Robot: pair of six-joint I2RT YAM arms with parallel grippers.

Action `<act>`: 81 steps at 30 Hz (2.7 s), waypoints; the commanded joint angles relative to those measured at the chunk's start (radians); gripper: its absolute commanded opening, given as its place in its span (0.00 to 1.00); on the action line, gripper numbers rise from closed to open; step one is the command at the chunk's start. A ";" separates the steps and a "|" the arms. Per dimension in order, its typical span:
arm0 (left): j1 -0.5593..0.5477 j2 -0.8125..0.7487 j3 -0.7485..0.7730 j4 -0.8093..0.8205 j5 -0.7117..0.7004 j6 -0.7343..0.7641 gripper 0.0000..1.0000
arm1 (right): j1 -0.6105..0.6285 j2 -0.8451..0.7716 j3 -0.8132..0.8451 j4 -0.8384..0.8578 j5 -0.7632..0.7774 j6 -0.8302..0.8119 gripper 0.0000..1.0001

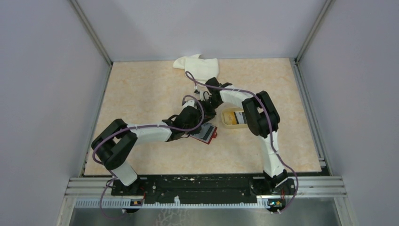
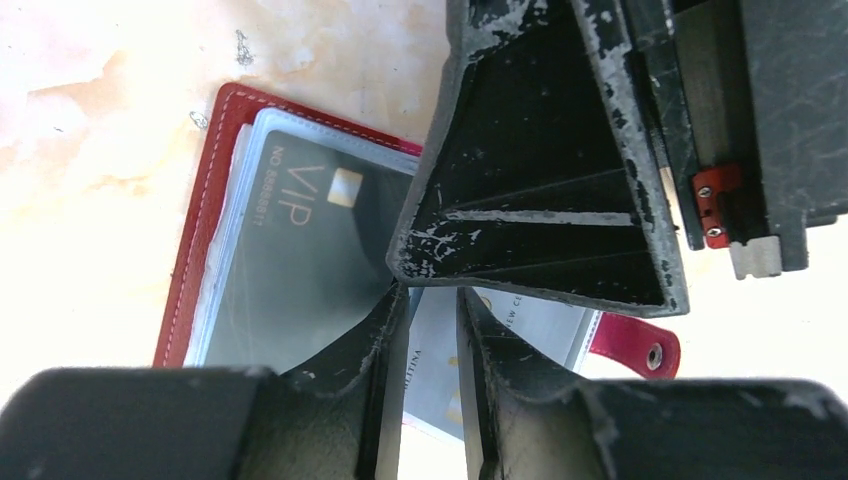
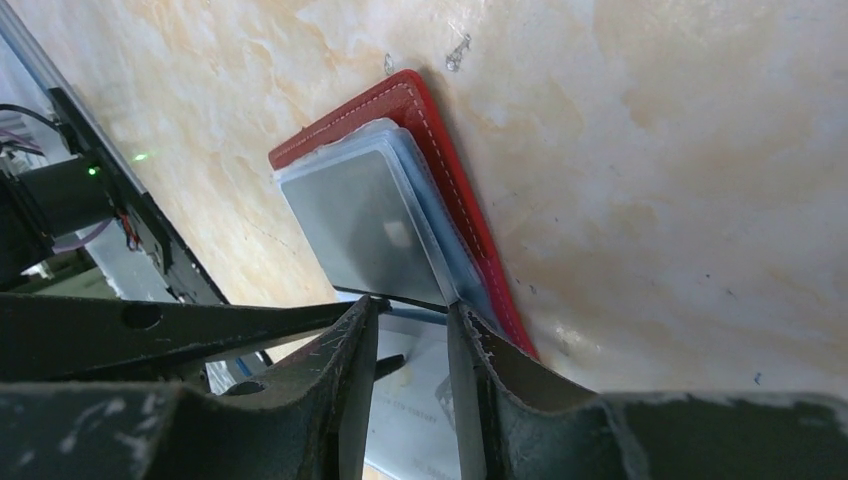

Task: Put the credit cards into the card holder
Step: Insert the credit card into the card holder, then turn over the card slot in the card holder.

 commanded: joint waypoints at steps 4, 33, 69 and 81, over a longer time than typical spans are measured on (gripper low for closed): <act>0.000 -0.059 0.004 0.055 0.076 0.070 0.31 | -0.019 -0.099 0.036 -0.073 0.066 -0.090 0.33; 0.392 -0.356 -0.275 0.202 0.526 0.244 0.74 | 0.017 -0.704 -0.469 -0.031 -0.463 -1.183 0.33; 0.467 -0.028 -0.262 0.324 0.759 0.179 0.54 | 0.359 -0.434 -0.547 0.186 0.356 -1.150 0.15; 0.467 -0.023 -0.215 0.249 0.709 0.212 0.54 | 0.258 -0.463 -0.551 0.181 0.421 -1.140 0.15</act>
